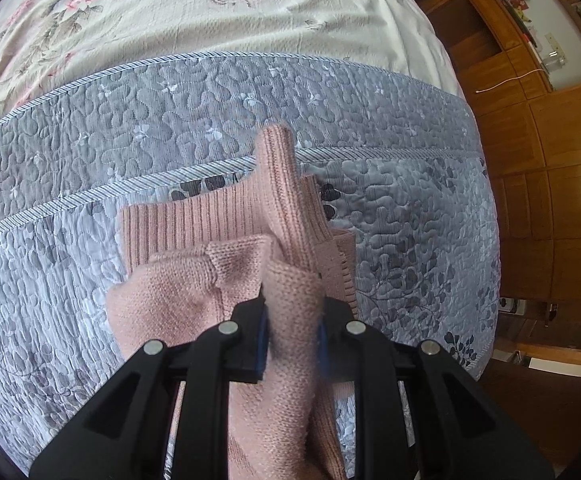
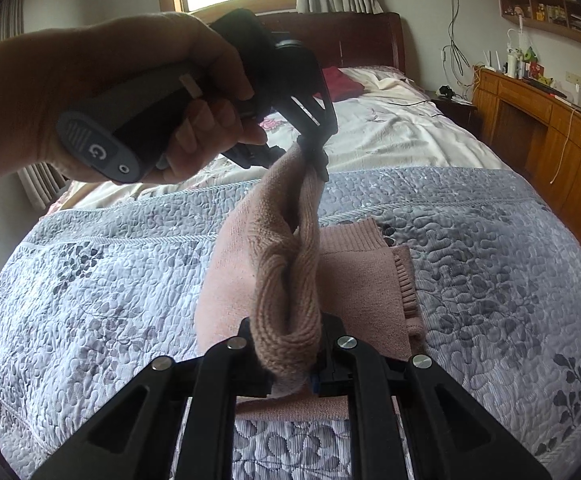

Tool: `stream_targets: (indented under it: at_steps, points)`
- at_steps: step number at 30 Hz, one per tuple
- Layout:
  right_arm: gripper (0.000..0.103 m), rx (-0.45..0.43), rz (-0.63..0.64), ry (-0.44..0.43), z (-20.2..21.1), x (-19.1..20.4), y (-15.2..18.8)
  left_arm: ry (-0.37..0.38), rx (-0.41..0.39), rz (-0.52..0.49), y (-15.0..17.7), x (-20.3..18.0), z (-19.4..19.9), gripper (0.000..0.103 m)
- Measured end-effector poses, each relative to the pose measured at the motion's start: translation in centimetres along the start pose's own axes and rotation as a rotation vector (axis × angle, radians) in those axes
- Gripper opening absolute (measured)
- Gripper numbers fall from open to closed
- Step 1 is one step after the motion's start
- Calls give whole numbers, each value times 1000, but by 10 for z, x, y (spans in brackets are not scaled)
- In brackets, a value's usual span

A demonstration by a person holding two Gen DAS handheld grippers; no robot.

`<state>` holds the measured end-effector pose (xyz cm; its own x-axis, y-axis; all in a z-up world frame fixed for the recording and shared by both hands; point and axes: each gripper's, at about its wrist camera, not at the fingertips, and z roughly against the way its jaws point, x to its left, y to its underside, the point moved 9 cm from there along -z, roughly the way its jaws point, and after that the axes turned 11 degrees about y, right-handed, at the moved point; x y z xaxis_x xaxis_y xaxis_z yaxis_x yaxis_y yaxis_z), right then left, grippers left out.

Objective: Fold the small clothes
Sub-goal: 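Lower the fold onto the sweater and open both grippers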

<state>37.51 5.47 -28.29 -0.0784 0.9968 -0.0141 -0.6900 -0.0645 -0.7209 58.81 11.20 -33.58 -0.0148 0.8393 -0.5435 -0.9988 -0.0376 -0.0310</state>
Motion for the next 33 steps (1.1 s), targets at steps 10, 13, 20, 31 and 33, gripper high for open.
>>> stream_targets:
  at_steps: [10, 13, 20, 31, 33]
  points:
    - [12, 35, -45, 4, -13, -24, 18, -66, 18, -33, 2, -11, -33, 17]
    - [12, 46, -59, 4, -16, -31, 25, -87, 24, -45, 5, -15, -44, 17]
    - [12, 79, -97, 5, -25, -48, 43, -146, 28, -72, 11, -26, -73, 17]
    - [12, 150, -208, -71, -48, -75, 73, -284, -38, -125, 14, -33, -105, 17]
    - [12, 169, -241, -98, -52, -81, 79, -300, -55, -132, 14, -33, -111, 17]
